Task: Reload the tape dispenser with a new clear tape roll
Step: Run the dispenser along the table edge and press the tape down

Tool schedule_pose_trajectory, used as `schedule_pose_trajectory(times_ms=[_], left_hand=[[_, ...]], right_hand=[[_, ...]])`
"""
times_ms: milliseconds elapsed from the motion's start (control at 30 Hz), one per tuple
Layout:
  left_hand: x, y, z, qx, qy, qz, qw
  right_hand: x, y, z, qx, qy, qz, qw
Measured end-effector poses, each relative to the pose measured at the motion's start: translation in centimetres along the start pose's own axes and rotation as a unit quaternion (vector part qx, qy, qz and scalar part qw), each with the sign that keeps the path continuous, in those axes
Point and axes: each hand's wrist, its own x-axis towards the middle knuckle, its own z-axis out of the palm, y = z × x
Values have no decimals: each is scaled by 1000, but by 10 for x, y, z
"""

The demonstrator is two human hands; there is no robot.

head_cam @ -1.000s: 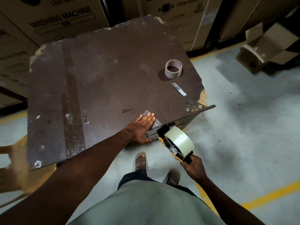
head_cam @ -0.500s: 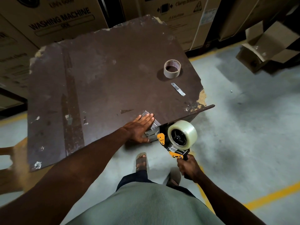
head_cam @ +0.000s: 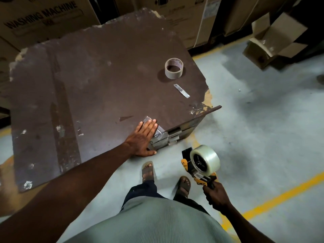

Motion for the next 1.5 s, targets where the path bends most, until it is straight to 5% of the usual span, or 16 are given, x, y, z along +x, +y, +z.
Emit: schedule_pose_trajectory(times_ms=[533, 1000, 1367, 1500], left_hand=[[-9, 26, 4, 59, 1, -21, 998], [-15, 59, -4, 28, -30, -120, 992], [-13, 63, -16, -14, -31, -123, 992], [-14, 49, -9, -7, -4, -83, 996]], right_hand=[[0, -80, -10, -5, 119, -143, 982], [11, -178, -31, -193, 243, -278, 909], [33, -245, -4, 1, 33, -287, 957], [51, -281, 17, 84, -72, -215, 970]])
